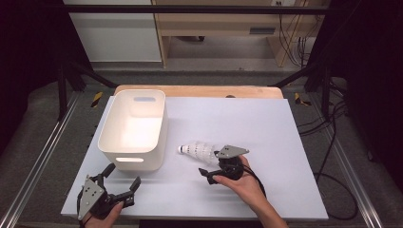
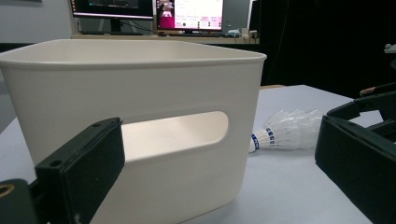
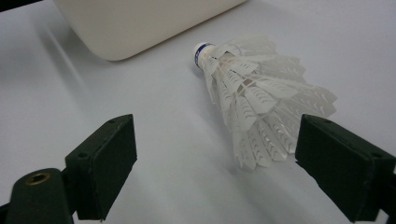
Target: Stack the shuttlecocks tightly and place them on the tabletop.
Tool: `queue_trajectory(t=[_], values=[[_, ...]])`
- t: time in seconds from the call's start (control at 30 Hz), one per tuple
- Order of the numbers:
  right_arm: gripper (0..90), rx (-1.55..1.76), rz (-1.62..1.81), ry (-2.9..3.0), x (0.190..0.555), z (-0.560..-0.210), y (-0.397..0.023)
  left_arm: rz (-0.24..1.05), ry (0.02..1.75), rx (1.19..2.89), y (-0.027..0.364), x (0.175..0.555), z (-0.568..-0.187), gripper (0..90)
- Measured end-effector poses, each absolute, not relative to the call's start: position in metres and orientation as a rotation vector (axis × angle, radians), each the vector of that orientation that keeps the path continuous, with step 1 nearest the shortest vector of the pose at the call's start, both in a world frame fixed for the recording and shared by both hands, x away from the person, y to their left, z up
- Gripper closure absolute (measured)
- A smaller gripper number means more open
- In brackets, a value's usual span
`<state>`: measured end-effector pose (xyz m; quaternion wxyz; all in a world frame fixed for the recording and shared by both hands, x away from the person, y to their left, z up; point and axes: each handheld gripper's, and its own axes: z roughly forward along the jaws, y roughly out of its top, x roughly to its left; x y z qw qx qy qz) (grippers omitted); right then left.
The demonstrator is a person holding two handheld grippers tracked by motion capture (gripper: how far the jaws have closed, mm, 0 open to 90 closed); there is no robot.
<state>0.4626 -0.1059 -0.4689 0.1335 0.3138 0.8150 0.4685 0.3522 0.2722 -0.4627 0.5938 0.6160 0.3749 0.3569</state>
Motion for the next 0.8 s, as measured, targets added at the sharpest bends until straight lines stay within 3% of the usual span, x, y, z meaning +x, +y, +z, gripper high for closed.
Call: queue_trajectory(t=[0.5,0.8], values=[[24.6,0.917,1.381,2.384,0.471,-0.474,-0.095,0.837,0.857,1.446,0.271,0.351,-0.462,1.6],[26.7,0.888,1.376,2.389,0.476,-0.474,-0.086,0.843,0.860,1.442,0.273,0.351,-0.462,1.6]])
